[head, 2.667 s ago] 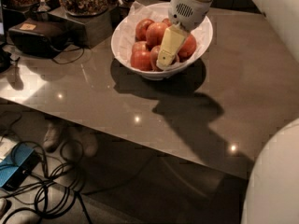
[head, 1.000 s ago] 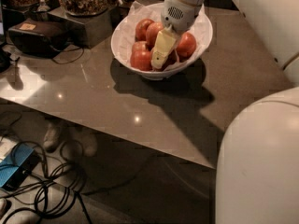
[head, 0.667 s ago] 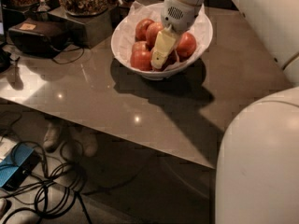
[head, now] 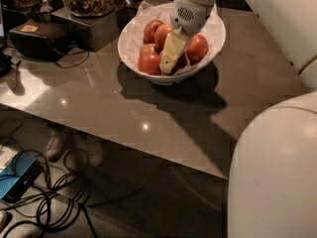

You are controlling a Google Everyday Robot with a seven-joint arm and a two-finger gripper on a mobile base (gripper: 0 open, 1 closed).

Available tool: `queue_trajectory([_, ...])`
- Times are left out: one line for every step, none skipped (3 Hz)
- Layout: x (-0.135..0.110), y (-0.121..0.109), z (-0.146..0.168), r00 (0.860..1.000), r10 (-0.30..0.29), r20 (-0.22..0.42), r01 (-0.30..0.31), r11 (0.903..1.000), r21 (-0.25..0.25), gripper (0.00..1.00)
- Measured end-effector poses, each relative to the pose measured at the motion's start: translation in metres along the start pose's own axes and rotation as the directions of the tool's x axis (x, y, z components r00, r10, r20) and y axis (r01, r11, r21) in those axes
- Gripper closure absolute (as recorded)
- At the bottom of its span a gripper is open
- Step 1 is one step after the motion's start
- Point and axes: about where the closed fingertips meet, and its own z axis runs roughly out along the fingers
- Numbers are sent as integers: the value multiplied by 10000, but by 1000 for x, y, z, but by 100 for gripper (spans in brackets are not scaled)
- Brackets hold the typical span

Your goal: Pick apple from white bowl

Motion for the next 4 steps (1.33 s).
queue_trajectory([-12, 4, -7, 9983, -396, 424, 385, 9989, 283, 100])
queue_trajectory([-19, 16, -23, 9927, -895, 815, 866, 9955, 381, 100])
queue_trajectory([-25, 26, -36, 9862, -1227, 1110, 1202, 9923, 290, 100])
queue_trajectory([-33, 41, -52, 9750, -1701, 1431, 1695, 9854, 162, 100])
